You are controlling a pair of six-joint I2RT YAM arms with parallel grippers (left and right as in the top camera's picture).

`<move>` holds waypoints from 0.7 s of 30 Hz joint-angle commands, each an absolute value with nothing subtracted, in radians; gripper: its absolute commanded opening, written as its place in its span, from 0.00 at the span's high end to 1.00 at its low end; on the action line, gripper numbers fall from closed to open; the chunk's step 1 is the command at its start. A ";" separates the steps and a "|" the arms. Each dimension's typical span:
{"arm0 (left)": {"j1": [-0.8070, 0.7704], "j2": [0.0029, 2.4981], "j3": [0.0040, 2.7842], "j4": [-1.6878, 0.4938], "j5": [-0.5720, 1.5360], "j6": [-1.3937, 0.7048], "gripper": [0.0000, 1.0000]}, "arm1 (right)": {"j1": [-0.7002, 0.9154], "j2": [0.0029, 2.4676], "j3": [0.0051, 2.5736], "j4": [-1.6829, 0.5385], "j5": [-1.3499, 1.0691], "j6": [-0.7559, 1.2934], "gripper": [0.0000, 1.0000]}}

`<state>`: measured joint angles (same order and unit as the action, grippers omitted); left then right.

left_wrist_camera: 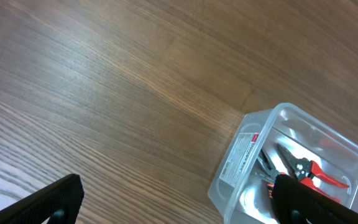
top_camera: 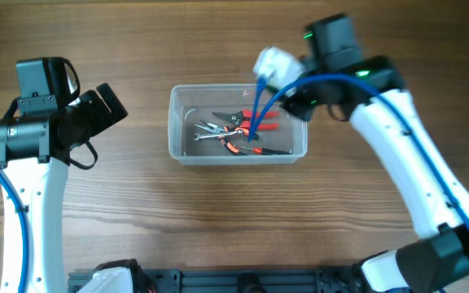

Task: Pack container
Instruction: 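Carry the green screwdriver over the container and lower it in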

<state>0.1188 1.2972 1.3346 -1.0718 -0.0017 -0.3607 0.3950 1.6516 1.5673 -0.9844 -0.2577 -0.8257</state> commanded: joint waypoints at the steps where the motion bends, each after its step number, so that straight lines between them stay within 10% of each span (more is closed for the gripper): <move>1: 0.114 1.302 1.342 -1.089 0.010 -0.345 0.00 | 0.436 1.740 1.546 -0.995 -0.253 -0.950 0.95; 14: 0.114 1.302 1.342 -1.101 0.010 -0.345 0.00 | 0.445 2.035 1.546 -1.021 -0.244 -0.965 0.95; 21: 0.114 1.302 1.342 -1.108 0.010 -0.345 0.00 | 0.445 2.089 1.546 -1.016 -0.245 -0.939 0.75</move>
<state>0.1188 1.2972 1.3346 -1.1004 -0.0017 -0.3607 0.4423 2.0716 1.5562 -1.0203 -0.2459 -0.9482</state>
